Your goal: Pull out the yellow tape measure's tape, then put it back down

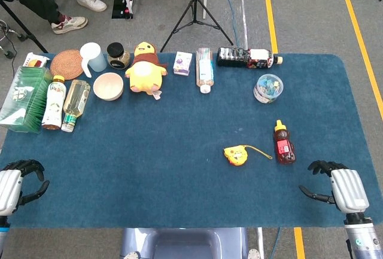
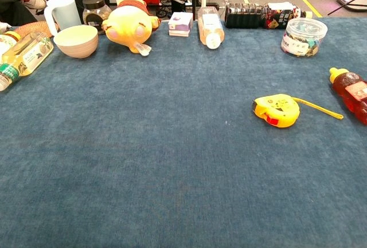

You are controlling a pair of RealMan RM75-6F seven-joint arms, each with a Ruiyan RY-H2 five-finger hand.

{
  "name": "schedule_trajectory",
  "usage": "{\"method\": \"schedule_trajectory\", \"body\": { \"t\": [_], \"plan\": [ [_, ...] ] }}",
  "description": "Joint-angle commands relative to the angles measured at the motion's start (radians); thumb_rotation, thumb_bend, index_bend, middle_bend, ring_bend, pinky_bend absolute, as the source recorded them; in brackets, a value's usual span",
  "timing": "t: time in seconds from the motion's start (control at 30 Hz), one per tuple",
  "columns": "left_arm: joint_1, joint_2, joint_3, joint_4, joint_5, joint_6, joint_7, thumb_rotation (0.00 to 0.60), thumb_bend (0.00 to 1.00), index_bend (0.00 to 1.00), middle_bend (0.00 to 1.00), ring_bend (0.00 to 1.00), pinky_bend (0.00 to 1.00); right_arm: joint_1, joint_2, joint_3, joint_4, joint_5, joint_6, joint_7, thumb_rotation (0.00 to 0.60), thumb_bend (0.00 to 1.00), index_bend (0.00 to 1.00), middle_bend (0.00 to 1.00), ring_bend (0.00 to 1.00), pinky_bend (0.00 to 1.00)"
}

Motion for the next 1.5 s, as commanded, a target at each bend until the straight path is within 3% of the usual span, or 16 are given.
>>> {"method": "schedule_trajectory", "body": {
  "t": [0.03, 0.33, 0.7, 1.07, 1.5],
  "plan": [
    [-0.016, 0.015, -0.007, -0.018, -0.003, -0.017, 0.006, 0.6, 0.29, 0.61, 0.46, 0.36, 0.33, 0.053, 0.012, 0.014, -0.007, -0.02, -0.055, 0.022, 0.426, 0.2, 0.4, 0.49, 0.47, 0.48],
    [-0.082, 0.081, -0.05, -0.122, -0.038, -0.083, 0.057, 0.6, 0.29, 0.61, 0.46, 0.36, 0.33, 0.256, 0.018, 0.062, -0.031, -0.057, -0.277, 0.059, 0.421, 0.2, 0.31, 0.4, 0.39, 0.42],
    [-0.149, 0.12, -0.111, -0.204, -0.085, -0.117, 0.102, 0.6, 0.29, 0.61, 0.46, 0.36, 0.33, 0.453, -0.066, 0.097, 0.045, -0.018, -0.498, 0.036, 0.419, 0.19, 0.27, 0.35, 0.34, 0.41],
    [-0.188, 0.141, -0.14, -0.247, -0.16, -0.145, 0.141, 0.6, 0.29, 0.61, 0.46, 0.36, 0.33, 0.566, -0.152, 0.074, 0.155, -0.006, -0.613, -0.047, 0.419, 0.19, 0.26, 0.34, 0.32, 0.39],
    [-0.199, 0.142, -0.129, -0.243, -0.178, -0.157, 0.139, 0.6, 0.29, 0.61, 0.46, 0.36, 0.33, 0.59, -0.219, 0.052, 0.234, 0.062, -0.633, -0.181, 0.419, 0.18, 0.26, 0.34, 0.31, 0.38]
  ]
}}
